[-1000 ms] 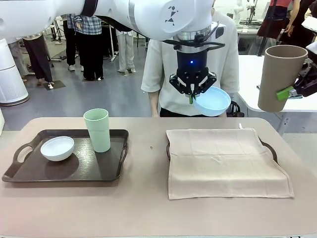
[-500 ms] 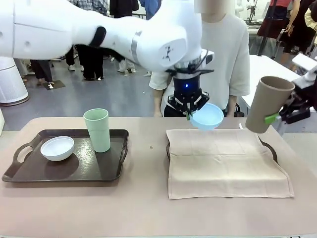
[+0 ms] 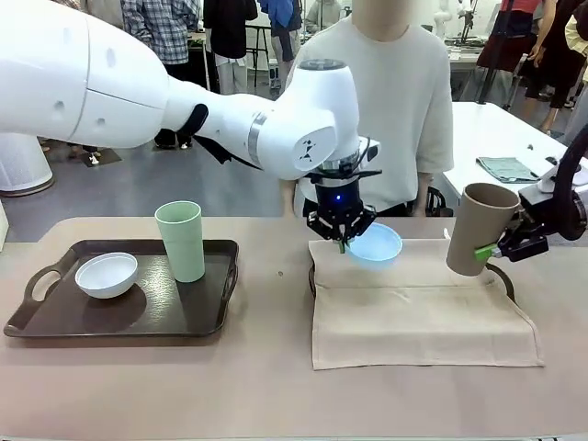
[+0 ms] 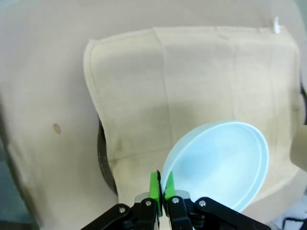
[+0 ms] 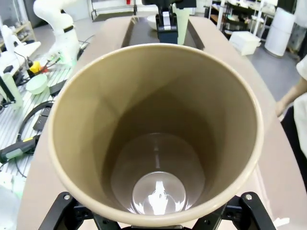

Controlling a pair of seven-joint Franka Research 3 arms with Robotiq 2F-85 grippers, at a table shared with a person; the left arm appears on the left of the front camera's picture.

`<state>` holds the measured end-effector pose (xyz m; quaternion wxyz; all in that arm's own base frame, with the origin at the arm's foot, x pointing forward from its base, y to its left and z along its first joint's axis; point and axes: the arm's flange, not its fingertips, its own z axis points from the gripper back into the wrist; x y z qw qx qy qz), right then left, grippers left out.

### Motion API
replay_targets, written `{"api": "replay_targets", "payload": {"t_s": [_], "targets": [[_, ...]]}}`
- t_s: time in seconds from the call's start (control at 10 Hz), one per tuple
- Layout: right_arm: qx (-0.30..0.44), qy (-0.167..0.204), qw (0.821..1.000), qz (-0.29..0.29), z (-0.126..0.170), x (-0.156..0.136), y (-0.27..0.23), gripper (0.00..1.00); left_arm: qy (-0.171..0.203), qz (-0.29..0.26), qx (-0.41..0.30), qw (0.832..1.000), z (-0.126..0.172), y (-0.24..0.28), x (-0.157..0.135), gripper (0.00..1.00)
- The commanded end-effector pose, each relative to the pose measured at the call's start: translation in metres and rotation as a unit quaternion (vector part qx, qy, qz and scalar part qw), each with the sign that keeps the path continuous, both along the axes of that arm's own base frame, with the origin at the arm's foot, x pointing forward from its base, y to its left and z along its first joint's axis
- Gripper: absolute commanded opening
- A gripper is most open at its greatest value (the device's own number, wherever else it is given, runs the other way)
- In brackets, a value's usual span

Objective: Set up a tray with a mat and arrange the tableware.
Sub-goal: Place the Picnic Bowl and Reusable plastic cup back onto the Handle tray in front of the human's position.

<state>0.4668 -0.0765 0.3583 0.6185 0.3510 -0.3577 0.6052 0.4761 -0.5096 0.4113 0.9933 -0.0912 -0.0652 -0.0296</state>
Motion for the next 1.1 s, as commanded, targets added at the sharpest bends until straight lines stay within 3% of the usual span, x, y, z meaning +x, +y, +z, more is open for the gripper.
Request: {"api": "replay_targets", "payload": {"t_s": [0.0, 0.2, 0.3, 0.4, 0.6, 1.0], "targets": [[0.007, -0.013, 1.0, -0.006, -0.015, 0.013, 0.004, 0.82, 0.014, 0.014, 0.007, 1.0, -0.013, -0.001, 0.006, 0.04], [0.005, 0.007, 1.0, -0.026, -0.025, 0.019, 0.001, 0.82, 0.018, 0.022, 0.024, 0.999, -0.022, -0.003, 0.011, 0.04], [-0.002, 0.007, 1.0, -0.004, -0.019, 0.006, 0.003, 0.82, 0.022, 0.021, 0.025, 0.999, -0.01, -0.003, 0.005, 0.04], [-0.002, 0.007, 1.0, -0.004, -0.019, 0.006, 0.003, 0.82, 0.016, 0.008, 0.016, 1.0, -0.03, 0.003, 0.01, 0.04], [-0.002, 0.007, 1.0, -0.004, -0.019, 0.006, 0.003, 0.82, 0.016, 0.008, 0.016, 1.0, -0.03, 0.003, 0.01, 0.04], [0.002, 0.017, 1.0, -0.001, -0.052, 0.015, 0.0, 0.82, 0.01, -0.015, -0.002, 1.0, -0.042, -0.005, 0.011, 0.04]]}}
